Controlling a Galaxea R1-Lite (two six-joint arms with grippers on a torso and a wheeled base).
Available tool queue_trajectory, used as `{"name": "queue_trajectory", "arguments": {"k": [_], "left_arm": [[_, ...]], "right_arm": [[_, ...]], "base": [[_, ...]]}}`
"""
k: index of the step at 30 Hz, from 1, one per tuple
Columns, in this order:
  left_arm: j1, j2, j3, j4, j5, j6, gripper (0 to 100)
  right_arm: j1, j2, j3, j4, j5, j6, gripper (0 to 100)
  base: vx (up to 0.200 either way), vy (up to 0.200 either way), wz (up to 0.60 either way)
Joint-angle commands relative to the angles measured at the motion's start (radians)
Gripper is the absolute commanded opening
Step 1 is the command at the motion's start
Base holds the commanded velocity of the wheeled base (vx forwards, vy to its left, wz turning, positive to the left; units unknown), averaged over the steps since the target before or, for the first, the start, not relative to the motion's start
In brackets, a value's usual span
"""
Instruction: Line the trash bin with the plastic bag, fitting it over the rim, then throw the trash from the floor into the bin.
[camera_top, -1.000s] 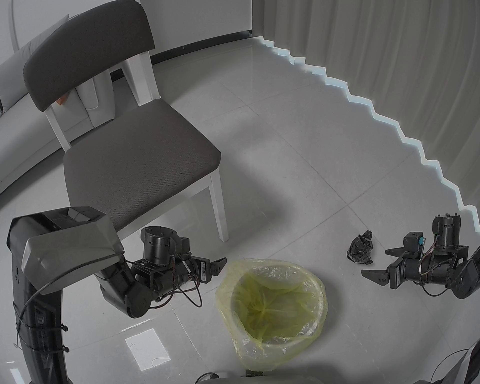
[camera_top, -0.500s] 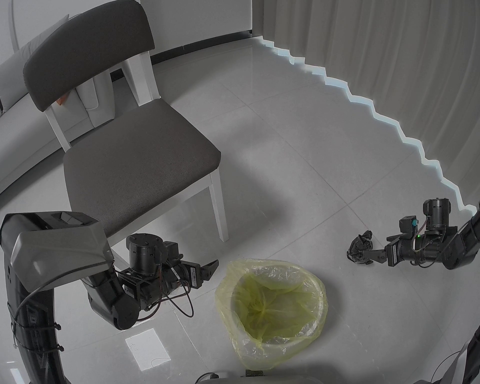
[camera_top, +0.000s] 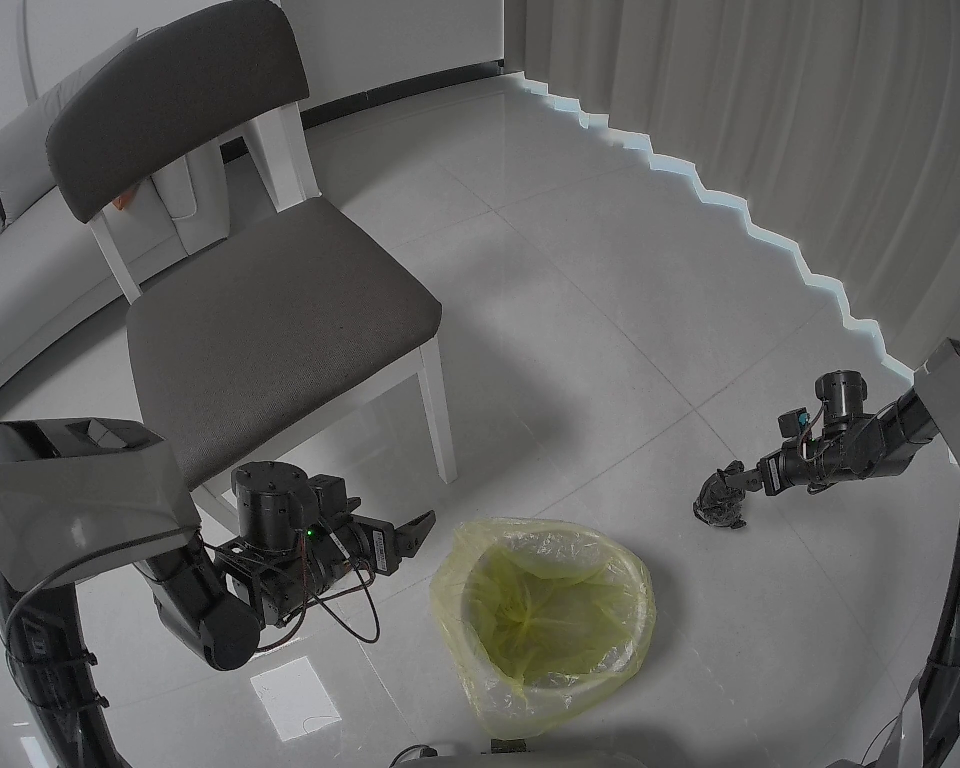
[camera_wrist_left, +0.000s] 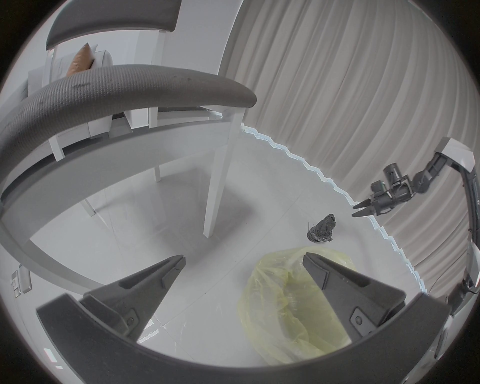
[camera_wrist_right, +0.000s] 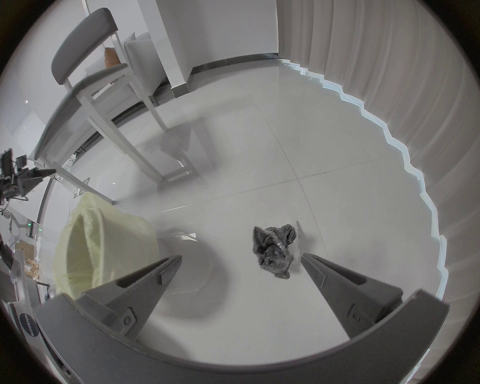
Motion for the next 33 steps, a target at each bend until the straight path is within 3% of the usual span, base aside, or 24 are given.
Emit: {"name": "queue_trajectory", "arguments": {"k": [1,20,32,33], "left_arm": [[-0.017,-0.016,0.008,-0.01,0.006,-0.001,100],[-0.028,0.004,-0.003,-0.01,0.033,-0.023,100],[-0.029,0.015,0.008,-0.03,0.033,-0.023,100],[-0.029,0.016,0.008,-0.031,0.033,-0.023,100]], "right_arm": [[-0.02,0.189,-0.18,0.06,-0.011,-0.014,100],[-0.019,0.427,-0.562,0.164,-0.016,-0.008,100],[-0.002,0.467,-0.622,0.181,-0.014,0.006,100],[-0.002,0.468,-0.62,0.182,-0.016,0.004,0]], "base": [[0.0,0.0,0.0],[0.0,0.0,0.0],[0.0,0.0,0.0],[0.0,0.0,0.0]]}}
